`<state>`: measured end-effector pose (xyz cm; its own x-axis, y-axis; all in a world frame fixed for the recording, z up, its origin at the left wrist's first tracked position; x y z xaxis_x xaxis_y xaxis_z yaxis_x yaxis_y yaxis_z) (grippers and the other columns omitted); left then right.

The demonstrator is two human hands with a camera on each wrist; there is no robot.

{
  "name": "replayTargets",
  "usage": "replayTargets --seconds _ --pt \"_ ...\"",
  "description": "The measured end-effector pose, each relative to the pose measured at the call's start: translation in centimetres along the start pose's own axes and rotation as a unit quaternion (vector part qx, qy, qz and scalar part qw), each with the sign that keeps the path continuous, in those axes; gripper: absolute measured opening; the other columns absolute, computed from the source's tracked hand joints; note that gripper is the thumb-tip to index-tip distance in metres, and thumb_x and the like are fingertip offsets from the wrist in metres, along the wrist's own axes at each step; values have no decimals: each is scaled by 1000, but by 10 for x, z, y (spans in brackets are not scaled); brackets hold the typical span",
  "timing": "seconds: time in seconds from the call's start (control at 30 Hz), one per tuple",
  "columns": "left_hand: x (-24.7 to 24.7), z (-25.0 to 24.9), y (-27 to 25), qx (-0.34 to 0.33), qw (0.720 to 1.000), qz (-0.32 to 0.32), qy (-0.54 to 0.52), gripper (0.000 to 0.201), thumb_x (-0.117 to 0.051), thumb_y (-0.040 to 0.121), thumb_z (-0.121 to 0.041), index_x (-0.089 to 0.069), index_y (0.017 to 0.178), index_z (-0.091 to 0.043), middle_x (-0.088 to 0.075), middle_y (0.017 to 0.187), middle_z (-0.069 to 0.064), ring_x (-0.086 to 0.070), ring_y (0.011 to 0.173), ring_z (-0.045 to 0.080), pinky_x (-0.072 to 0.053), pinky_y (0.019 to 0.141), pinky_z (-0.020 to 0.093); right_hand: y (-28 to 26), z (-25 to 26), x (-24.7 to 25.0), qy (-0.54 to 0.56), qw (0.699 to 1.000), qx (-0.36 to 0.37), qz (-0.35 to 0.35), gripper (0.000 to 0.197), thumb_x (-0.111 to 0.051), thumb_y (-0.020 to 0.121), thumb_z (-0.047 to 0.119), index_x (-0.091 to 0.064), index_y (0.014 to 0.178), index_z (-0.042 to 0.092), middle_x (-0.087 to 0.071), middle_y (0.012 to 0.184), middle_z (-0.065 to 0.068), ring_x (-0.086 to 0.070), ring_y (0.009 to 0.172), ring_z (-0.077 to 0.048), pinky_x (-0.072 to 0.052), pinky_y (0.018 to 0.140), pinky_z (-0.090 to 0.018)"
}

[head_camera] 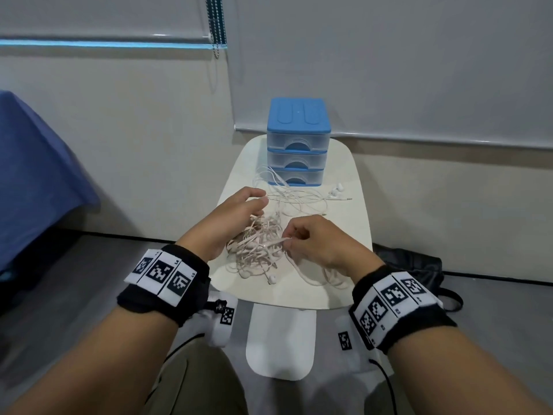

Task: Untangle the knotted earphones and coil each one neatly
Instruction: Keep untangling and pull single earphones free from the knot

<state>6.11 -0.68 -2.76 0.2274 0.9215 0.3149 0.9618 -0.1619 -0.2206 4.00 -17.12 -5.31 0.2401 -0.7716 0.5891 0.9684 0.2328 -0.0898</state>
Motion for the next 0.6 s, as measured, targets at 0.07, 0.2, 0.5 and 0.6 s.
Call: replayTargets --seconds 0.07,0.2,0.5,0.6 --pt "4 -2 3 -5 999 3 38 28 -45 105 -50 -57 129 -41 -63 123 -2 -57 101 14 -44 81 32 1 0 -1 25 1000 1 14 9 -74 93 18 -75 86 12 -70 70 1 -58 61 -8 -44 63 -22" --pt "22 -7 1 -23 994 0 106 31 -44 104 -55 -62 117 -33 -66 118 1 -62 98 18 -47 83 35 0 -14 7 125 991 -30 25 12 -72 95 12 -77 90 3 -77 92 -18 -65 77 -15 -51 72 -28" --pt "20 -5 -27 -39 973 155 165 45 -92 75 -26 -69 113 -23 -68 103 17 -72 79 20 -58 76 29 6 -19 10 165 983 -79 25 15 -67 94 1 -77 85 -4 -78 86 -9 -61 73 -17 -48 74 -30" --pt "19 -14 -25 -72 981 111 142 25 -82 86 -7 -69 108 -11 -72 90 20 -73 76 24 -60 76 33 5 -19 9 163 982 -87 29 19 -66 93 1 -77 78 2 -78 88 -13 -62 76 -21 -47 79 -36"
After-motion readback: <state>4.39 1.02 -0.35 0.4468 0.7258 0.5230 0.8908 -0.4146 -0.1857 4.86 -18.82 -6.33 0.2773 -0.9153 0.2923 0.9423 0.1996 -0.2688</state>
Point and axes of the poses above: each hand's wrist, its own y-axis towards the middle knuckle, its own x-axis out of the back of the hand, z = x × y, the point moved 9 cm from there along y, towards the middle knuckle
